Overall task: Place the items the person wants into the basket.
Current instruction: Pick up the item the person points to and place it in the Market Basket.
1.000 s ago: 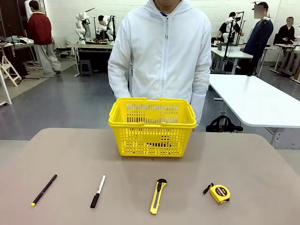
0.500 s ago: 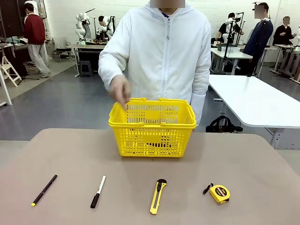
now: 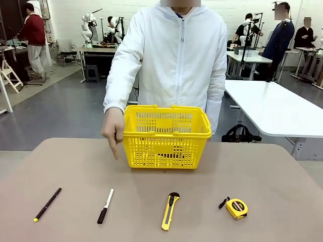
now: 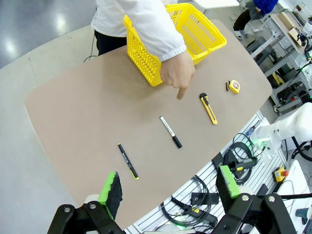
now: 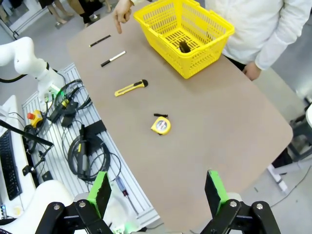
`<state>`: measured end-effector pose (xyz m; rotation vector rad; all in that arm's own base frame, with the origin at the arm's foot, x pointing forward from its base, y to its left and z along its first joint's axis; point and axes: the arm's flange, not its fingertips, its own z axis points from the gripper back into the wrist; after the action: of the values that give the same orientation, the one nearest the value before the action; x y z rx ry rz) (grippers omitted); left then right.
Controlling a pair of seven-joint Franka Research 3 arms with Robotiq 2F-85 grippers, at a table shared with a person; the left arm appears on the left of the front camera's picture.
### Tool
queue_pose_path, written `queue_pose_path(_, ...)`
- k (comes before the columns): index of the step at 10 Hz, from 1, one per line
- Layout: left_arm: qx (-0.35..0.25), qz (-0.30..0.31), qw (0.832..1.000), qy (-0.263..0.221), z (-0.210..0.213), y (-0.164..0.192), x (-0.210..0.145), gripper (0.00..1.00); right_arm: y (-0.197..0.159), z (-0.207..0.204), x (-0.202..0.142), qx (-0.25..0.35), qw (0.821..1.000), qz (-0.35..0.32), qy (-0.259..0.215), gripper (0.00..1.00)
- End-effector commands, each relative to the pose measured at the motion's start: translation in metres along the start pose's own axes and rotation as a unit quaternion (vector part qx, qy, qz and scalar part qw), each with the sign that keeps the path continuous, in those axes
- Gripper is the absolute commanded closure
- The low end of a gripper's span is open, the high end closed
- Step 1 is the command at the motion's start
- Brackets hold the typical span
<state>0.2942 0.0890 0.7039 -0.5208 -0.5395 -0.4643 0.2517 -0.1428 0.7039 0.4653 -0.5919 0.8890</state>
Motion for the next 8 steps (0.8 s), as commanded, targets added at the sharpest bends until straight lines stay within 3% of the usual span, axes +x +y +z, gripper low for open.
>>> queue_pose_path(1, -0.006, -0.007, 1.000, -0.002, 0.001, 0.001, -0.001, 0.00, -0.001, 0.001, 0.002, 0.009, 1.000, 0.010, -0.007, 0.00)
queue_pose_path(6, 0.000, 0.000, 1.000, 0.000, 0.000, 0.000, 0.000, 0.00, -0.001, 0.001, 0.002, 0.009, 1.000, 0.010, -0.007, 0.00)
queue_pose_path(7, 0.016, -0.002, 0.998, 0.053, -0.023, -0.018, 0.022, 0.00, -0.001, 0.001, 0.002, 0.009, 1.000, 0.010, -0.007, 0.00)
queue_pose_path(8, 0.049, -0.035, 0.987, 0.152, -0.067, -0.044, 0.038, 0.00, -0.001, 0.001, 0.002, 0.009, 1.000, 0.010, -0.007, 0.00)
